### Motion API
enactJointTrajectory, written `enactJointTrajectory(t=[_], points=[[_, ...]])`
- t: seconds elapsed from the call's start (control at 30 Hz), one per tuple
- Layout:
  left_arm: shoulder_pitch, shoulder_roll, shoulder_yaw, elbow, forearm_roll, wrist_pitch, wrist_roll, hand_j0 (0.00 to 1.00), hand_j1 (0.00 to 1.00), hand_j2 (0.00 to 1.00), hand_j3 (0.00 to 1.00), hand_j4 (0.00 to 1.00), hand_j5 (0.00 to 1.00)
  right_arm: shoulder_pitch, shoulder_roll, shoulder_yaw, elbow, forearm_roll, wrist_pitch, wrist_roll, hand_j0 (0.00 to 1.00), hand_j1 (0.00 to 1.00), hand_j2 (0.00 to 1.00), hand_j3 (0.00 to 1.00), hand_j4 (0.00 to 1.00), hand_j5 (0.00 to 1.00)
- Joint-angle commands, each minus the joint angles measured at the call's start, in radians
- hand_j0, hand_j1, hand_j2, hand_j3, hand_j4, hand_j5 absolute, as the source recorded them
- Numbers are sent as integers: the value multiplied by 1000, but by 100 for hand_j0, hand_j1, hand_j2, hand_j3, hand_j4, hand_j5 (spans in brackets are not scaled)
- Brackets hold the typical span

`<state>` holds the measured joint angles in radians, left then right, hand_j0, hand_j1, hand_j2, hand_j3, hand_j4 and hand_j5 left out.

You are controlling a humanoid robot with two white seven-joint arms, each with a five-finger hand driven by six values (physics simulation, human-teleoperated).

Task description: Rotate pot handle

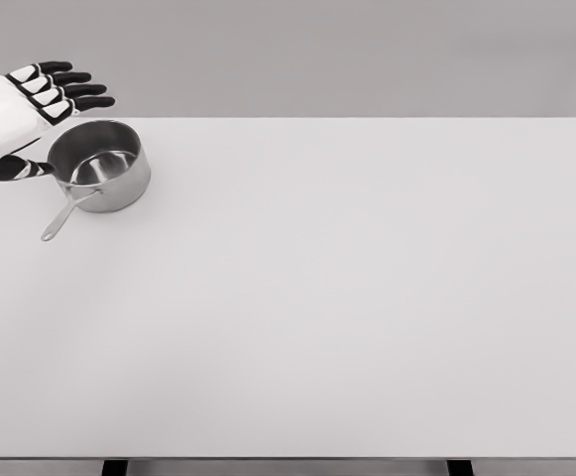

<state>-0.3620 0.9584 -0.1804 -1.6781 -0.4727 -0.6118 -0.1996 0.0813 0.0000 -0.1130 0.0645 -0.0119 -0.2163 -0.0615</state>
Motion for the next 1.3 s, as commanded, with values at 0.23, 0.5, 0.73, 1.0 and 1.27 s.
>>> enactJointTrajectory(t=[0.23, 0.5, 0.73, 1.0, 1.27], points=[[-2, -3, 5, -18, 34, 1, 3, 100, 100, 100, 100, 100, 100, 0, 0, 3, 1, 0, 0, -3, 100, 100, 100, 100, 100, 100], [-3, -18, -83, -58, 69, 1, 3, 100, 100, 100, 100, 100, 100, 0, 0, 1, 1, 0, 0, -3, 100, 100, 100, 100, 100, 100], [2, -35, -172, -58, 60, 1, 3, 100, 100, 100, 100, 100, 100, 0, 0, 1, 1, 0, 0, -3, 100, 100, 100, 100, 100, 100], [0, -159, -166, 18, -121, 1, 8, 100, 100, 100, 100, 100, 100, 0, 0, 1, 1, 0, 0, -3, 100, 100, 100, 100, 100, 100], [0, -171, -137, 97, -165, 1, 9, 100, 100, 100, 100, 100, 100, 0, 0, 1, 1, 0, 0, -1, 100, 100, 100, 100, 100, 100]])
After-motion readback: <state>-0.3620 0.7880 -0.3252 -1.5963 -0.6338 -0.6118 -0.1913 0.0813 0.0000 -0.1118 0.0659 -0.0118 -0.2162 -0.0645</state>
